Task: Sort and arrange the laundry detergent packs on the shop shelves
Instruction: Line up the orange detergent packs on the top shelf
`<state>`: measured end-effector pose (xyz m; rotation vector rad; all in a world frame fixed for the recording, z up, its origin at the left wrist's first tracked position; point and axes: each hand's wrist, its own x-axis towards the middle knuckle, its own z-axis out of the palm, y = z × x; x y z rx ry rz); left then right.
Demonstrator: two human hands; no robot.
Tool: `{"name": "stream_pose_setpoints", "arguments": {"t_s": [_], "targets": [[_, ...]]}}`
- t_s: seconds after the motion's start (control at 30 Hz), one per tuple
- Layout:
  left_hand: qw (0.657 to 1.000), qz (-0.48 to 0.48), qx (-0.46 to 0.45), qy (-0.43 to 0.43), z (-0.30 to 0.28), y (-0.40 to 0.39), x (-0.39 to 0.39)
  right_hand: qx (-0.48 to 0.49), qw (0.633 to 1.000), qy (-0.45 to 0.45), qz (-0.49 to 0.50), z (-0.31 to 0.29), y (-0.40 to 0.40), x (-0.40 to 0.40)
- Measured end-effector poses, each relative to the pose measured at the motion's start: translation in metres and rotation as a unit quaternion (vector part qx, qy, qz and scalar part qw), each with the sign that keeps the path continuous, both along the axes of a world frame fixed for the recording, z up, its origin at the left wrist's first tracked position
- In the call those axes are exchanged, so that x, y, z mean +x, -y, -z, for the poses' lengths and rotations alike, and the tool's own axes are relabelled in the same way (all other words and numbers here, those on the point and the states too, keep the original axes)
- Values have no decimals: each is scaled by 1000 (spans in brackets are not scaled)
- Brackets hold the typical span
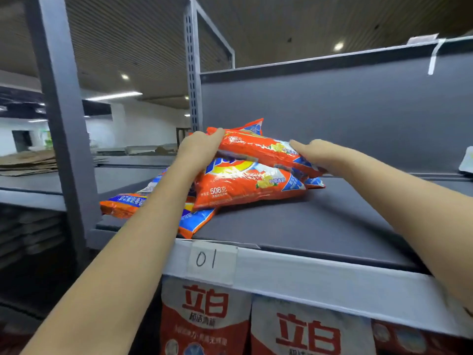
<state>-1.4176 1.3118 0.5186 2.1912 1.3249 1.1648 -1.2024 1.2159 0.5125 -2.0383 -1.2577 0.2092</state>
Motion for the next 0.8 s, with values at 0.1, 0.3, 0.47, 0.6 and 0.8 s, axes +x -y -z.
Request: {"name": "stream_pose_setpoints", "arguments": {"t_s": [0.1,0.3,0.47,0.6,0.8], "targets": [[995,78,-18,56,6,2,-4,19,974,-218,-64,1,2,12],[974,192,-44,112,10,10,-14,24,939,-335,-76,1,12,11],[963,206,-51,167,11,13,-11,79,934,-343,-67,-1,28,-8],[958,162,-91,219,8,13,-10,124,946,-291,-78,-15,47,-26],[935,235,-116,241,2,20,-17,320,934,-149,-61,-12,87,-70]]}}
